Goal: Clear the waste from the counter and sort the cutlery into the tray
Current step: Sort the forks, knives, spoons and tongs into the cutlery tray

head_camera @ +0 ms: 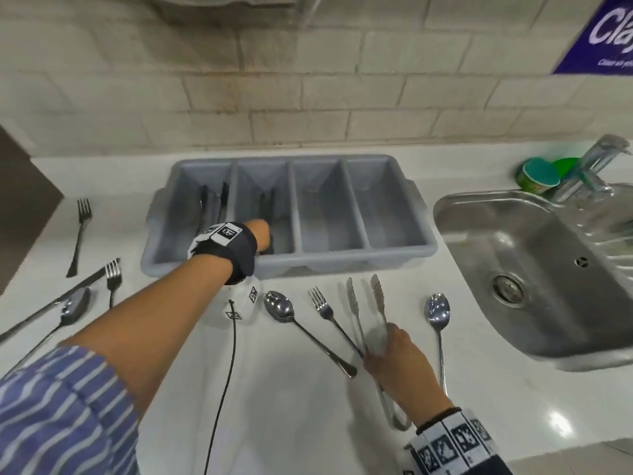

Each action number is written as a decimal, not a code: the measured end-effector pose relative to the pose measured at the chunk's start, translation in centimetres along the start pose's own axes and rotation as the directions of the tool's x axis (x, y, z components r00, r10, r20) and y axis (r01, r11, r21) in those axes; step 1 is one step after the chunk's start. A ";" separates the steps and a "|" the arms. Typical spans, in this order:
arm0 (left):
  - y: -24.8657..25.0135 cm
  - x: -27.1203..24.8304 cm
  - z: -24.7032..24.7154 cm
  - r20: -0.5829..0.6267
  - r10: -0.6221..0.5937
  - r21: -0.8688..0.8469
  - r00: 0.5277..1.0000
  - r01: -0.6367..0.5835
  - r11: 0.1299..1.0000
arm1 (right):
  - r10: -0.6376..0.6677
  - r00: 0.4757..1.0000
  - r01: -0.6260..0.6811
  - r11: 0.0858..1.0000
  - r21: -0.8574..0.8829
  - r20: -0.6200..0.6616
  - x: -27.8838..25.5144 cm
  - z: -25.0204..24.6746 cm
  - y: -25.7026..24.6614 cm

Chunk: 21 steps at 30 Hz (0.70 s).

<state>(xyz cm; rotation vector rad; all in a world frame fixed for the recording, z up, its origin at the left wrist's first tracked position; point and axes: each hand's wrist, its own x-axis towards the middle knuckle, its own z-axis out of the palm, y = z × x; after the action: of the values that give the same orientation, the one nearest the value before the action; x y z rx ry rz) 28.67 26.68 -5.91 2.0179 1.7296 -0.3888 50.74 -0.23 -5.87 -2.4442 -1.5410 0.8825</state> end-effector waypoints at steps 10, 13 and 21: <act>-3.2 -17.2 0.4 -0.569 -0.155 -0.613 0.807 -0.292 0.734 | -0.409 0.909 0.389 0.902 0.186 0.079 -4.3 -6.5 -4.5; -7.0 -20.6 3.2 -0.573 -0.243 -0.643 0.782 -0.245 0.726 | -0.524 0.852 0.477 0.777 0.410 0.003 -2.5 -6.5 -12.1; -16.5 -24.1 7.0 -0.549 -0.469 -0.730 0.693 -0.123 0.673 | -0.465 0.884 0.435 0.858 0.272 0.054 8.5 0.7 -33.9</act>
<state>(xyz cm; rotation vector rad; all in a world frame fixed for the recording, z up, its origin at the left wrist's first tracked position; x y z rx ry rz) 8.87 4.36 -2.62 1.4069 2.0408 1.0526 26.30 22.97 3.44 -1.7705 -1.8047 1.0591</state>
